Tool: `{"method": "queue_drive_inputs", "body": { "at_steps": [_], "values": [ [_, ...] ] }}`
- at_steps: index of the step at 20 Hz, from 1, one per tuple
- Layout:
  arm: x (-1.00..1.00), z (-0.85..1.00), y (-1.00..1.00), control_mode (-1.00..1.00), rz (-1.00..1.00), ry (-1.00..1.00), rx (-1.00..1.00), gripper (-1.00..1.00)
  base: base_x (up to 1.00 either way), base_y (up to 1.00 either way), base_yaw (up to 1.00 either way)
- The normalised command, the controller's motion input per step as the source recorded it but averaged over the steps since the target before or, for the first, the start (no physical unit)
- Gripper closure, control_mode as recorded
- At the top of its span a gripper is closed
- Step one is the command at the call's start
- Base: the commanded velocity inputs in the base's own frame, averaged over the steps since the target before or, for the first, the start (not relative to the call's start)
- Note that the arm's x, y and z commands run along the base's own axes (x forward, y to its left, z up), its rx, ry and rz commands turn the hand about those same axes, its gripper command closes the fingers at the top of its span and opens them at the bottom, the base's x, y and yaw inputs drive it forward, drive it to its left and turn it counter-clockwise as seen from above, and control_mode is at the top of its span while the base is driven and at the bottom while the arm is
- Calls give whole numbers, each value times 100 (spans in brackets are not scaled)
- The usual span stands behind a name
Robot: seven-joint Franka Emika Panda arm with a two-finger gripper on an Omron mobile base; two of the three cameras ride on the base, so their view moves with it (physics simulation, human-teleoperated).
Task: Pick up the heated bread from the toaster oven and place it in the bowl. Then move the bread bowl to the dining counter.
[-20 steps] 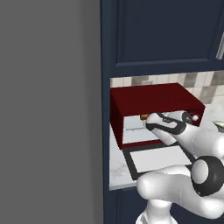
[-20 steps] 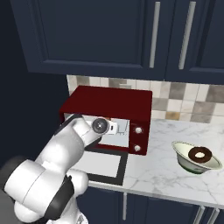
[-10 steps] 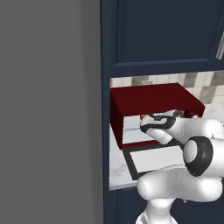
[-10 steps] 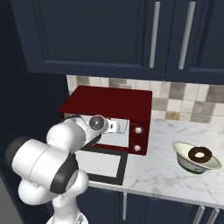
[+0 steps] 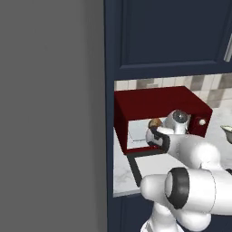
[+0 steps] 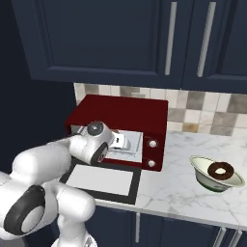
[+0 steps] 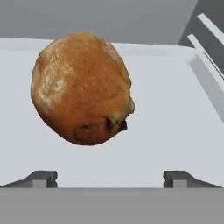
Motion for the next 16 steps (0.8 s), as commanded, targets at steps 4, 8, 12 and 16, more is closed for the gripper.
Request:
{"method": "queue_drive_inputs", "body": {
  "at_steps": [4, 8, 12, 16],
  "values": [
    [-100, 28, -19, -100, -9, 56, 0, -100, 0, 0, 0],
    [-100, 20, -36, -100, -8, 57, 0, -100, 0, 0, 0],
    [-100, 0, -24, -100, -3, 24, 1, -100, 0, 0, 0],
    [-31, 44, 10, -100, 0, -39, 3, -100, 0, 0, 0]
  ]
}}
